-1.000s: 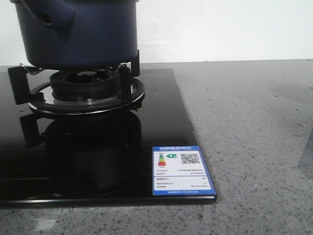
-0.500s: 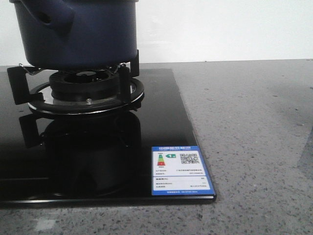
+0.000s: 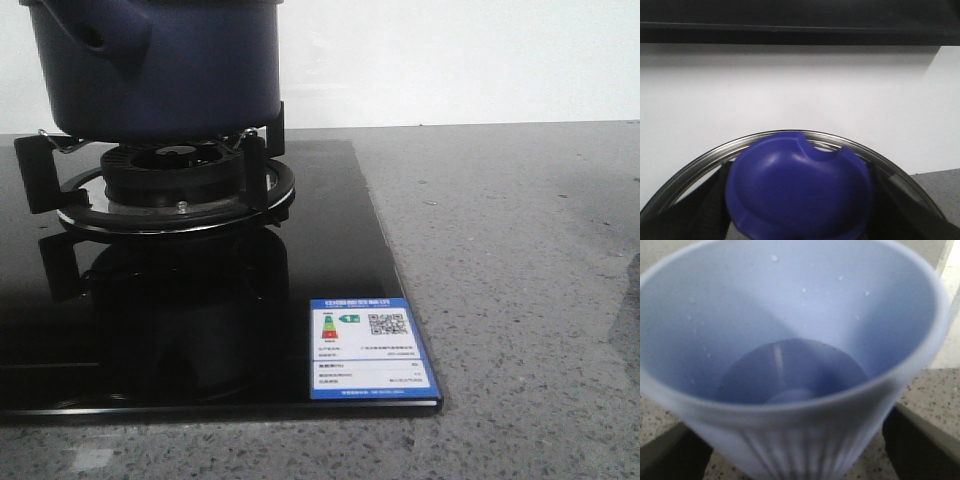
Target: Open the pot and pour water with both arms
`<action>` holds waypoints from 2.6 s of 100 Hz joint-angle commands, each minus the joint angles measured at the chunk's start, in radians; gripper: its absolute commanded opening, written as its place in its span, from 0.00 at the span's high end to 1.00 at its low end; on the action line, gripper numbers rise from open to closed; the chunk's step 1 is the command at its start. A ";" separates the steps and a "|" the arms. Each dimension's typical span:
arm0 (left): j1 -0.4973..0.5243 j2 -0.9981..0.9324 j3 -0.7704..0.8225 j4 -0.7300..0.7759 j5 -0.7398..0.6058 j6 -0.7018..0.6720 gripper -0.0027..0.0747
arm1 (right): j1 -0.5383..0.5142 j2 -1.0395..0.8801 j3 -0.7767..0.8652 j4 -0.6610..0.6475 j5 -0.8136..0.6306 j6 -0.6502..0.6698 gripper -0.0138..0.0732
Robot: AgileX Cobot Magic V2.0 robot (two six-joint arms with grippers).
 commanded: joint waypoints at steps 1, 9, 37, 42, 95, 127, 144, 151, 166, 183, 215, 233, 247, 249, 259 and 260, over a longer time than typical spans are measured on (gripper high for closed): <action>0.004 -0.028 -0.037 -0.002 -0.103 -0.001 0.50 | -0.007 -0.007 -0.025 -0.002 -0.113 0.004 0.18; 0.004 -0.028 -0.037 -0.002 -0.103 -0.001 0.50 | -0.007 -0.007 -0.025 -0.002 -0.122 0.004 0.24; 0.004 -0.028 -0.037 -0.002 -0.108 -0.001 0.50 | -0.007 -0.007 -0.025 -0.002 -0.125 0.004 0.48; 0.004 -0.028 -0.037 -0.002 -0.110 -0.001 0.50 | -0.007 -0.007 -0.025 -0.002 -0.128 0.004 0.48; 0.004 -0.028 -0.037 -0.002 -0.111 -0.001 0.50 | 0.083 -0.108 -0.440 -0.115 0.372 0.004 0.48; 0.004 -0.028 -0.037 -0.002 -0.111 -0.001 0.50 | 0.279 0.024 -0.785 -0.237 0.592 0.004 0.48; 0.004 -0.028 -0.037 -0.002 -0.111 -0.001 0.50 | 0.359 0.135 -0.940 -0.335 0.712 0.004 0.48; 0.004 -0.028 -0.037 -0.002 -0.111 -0.001 0.50 | 0.389 0.178 -0.996 -0.381 0.751 0.002 0.48; 0.004 -0.028 -0.037 -0.002 -0.111 -0.001 0.50 | 0.456 0.262 -1.114 -0.460 0.834 0.002 0.48; 0.004 -0.028 -0.037 -0.002 -0.111 -0.001 0.50 | 0.524 0.330 -1.203 -0.525 0.878 -0.051 0.48; 0.004 -0.028 -0.037 -0.002 -0.109 -0.001 0.50 | 0.656 0.395 -1.245 -0.849 0.912 -0.077 0.48; 0.004 -0.028 -0.037 -0.002 -0.109 -0.001 0.50 | 0.679 0.415 -1.245 -1.017 0.896 -0.077 0.48; 0.004 -0.028 -0.037 -0.002 -0.109 -0.001 0.50 | 0.679 0.429 -1.245 -1.149 0.867 -0.077 0.48; 0.004 -0.028 -0.037 -0.002 -0.109 -0.001 0.50 | 0.679 0.431 -1.245 -1.166 0.860 -0.077 0.48; 0.004 -0.028 -0.037 -0.002 -0.109 -0.001 0.50 | 0.679 0.436 -1.245 -1.238 0.819 -0.077 0.48; 0.004 -0.028 -0.037 -0.002 -0.109 -0.001 0.50 | 0.679 0.437 -1.245 -1.244 0.814 -0.077 0.48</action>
